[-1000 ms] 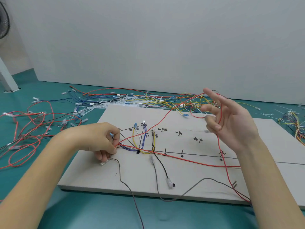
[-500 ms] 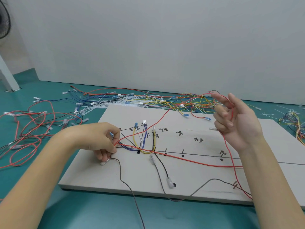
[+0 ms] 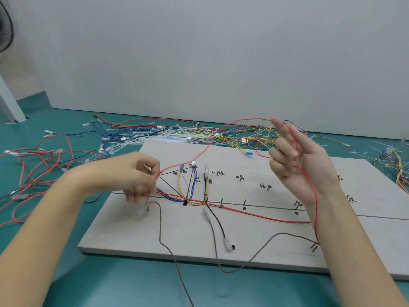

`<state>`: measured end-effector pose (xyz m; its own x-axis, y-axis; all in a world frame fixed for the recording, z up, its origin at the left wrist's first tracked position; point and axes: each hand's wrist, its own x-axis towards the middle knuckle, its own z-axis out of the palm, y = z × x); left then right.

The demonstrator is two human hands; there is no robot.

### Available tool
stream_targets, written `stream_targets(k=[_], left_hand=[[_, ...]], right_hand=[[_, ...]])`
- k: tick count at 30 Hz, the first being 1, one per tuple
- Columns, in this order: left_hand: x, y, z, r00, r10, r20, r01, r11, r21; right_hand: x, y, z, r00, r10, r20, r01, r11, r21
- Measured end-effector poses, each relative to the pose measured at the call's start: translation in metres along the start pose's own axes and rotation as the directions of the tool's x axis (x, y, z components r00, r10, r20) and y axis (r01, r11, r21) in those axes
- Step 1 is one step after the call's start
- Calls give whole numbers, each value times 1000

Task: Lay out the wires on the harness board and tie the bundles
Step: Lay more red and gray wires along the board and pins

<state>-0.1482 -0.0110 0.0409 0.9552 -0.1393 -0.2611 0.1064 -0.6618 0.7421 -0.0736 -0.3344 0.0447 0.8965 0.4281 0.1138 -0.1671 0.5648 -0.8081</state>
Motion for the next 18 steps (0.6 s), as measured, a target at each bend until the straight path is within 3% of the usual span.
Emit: stream_targets(k=[3,7,10,15,18], left_hand=[[-4,5,-5,986,168,-7,-164,953,-254],[0,15,10,917,364,166,-239,831,-502],[6,23,33,910,384,154,-254,813,-525],[11,30,51,929,366,-63,-351,809,-471],[10,34,61,919,393,14,-341,815,-469]], right_hand=[[3,4,17,1000,4,-19,-2,995,96],[8,11,42,1000,0,-10,3,969,247],[12,20,62,999,3,-32,4,977,212],[16,33,88,998,35,-52,-34,999,16],[16,36,97,999,48,-6,-49,994,-96]])
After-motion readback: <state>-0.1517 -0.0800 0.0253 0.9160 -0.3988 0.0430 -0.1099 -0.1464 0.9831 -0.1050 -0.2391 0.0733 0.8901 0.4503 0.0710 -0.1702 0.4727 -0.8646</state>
